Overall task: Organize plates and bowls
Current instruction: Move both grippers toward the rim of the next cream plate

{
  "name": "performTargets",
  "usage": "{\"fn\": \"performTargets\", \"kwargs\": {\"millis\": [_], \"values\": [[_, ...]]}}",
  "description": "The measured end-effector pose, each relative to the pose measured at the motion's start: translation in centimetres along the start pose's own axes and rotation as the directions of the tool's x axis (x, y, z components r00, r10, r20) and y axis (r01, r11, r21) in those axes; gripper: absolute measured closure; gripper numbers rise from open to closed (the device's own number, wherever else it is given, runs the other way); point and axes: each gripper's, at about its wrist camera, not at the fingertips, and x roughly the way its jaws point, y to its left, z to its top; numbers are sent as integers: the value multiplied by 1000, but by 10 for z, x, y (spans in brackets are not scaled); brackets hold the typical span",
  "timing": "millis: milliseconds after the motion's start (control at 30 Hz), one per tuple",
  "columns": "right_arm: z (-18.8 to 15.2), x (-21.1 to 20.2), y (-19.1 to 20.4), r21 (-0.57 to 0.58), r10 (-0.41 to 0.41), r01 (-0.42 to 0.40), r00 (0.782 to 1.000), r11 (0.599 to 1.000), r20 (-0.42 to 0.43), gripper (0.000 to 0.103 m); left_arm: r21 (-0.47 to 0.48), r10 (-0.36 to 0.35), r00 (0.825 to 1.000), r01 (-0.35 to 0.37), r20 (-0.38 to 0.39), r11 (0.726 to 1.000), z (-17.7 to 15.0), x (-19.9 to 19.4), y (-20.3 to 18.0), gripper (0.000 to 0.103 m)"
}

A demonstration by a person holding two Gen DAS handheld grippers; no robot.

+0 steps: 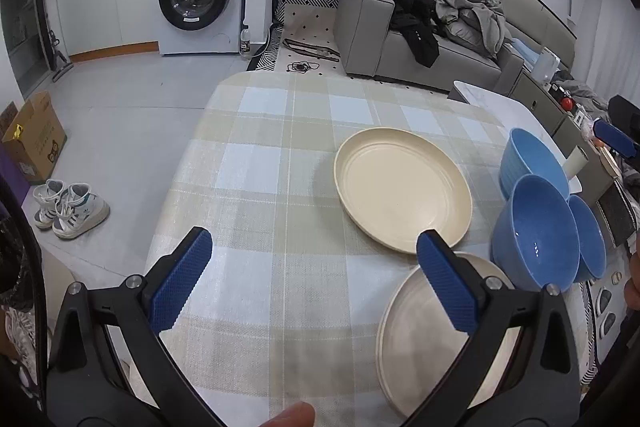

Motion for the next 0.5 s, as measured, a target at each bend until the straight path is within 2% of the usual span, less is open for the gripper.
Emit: {"fn": "performTargets", "kwargs": {"millis": [300,500], "values": [[38,23,-32,22,18,-18,1000,1000,-16,1,-5,22,1000,-22,-12,1000,25,27,-6,1],[44,59,-46,-23,-21,18,993,1000,-117,1,-15,22,999,-22,-36,1000,37,49,-9,1]]}}
